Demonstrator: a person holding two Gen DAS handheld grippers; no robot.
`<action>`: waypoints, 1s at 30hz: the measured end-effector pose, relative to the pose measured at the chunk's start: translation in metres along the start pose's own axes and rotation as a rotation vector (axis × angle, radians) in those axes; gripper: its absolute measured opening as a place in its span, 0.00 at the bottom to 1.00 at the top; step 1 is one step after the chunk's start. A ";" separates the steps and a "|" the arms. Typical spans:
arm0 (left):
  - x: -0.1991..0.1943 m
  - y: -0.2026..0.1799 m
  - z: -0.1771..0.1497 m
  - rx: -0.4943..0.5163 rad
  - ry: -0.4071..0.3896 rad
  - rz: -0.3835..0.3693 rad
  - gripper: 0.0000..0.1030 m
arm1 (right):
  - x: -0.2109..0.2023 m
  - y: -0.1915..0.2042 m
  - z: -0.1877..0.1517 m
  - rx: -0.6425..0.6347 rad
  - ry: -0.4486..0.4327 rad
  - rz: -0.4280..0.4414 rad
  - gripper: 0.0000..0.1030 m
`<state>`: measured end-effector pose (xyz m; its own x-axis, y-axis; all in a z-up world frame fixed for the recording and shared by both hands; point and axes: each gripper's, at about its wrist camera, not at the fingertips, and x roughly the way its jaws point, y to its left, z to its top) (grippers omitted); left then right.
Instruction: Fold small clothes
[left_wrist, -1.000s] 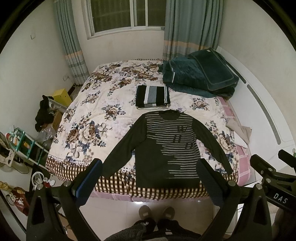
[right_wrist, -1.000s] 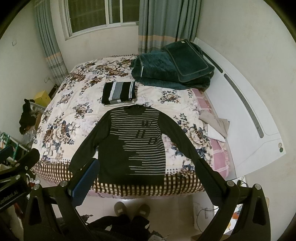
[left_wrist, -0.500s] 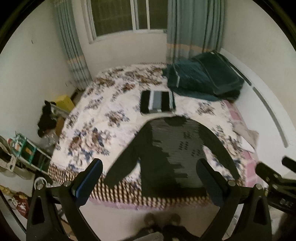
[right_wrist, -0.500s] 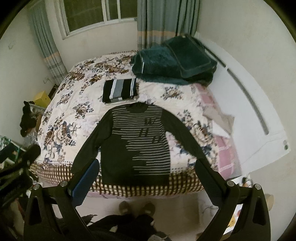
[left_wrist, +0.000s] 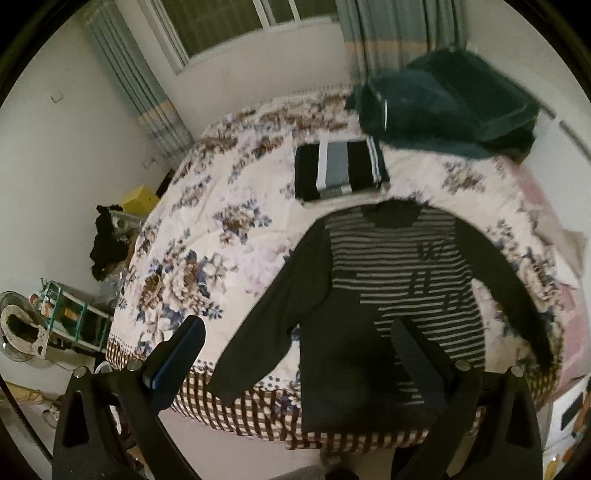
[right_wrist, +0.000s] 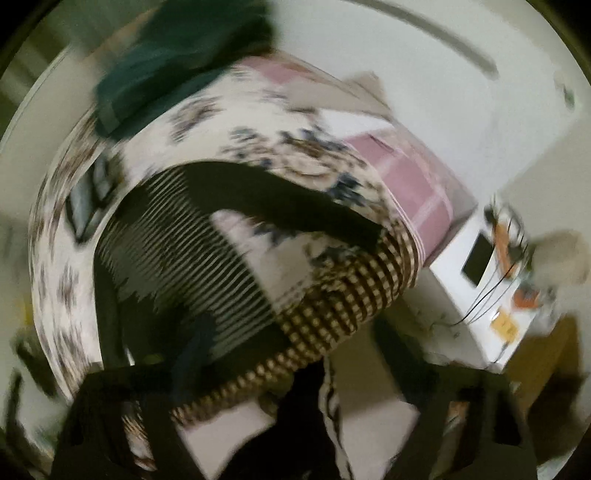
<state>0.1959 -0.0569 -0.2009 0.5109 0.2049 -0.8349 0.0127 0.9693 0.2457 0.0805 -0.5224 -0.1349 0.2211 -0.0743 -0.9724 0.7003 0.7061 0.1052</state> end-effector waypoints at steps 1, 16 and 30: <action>0.009 -0.009 0.001 0.006 0.011 0.014 1.00 | 0.026 -0.022 0.018 0.061 0.024 0.016 0.66; 0.177 -0.155 0.017 0.150 0.235 0.174 1.00 | 0.434 -0.214 0.124 0.629 0.439 0.172 0.67; 0.205 -0.218 0.035 0.208 0.277 0.114 1.00 | 0.343 -0.234 0.214 0.552 0.037 0.115 0.07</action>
<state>0.3283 -0.2307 -0.4087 0.2673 0.3668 -0.8911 0.1578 0.8956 0.4160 0.1374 -0.8638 -0.4488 0.2996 0.0132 -0.9540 0.9266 0.2342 0.2943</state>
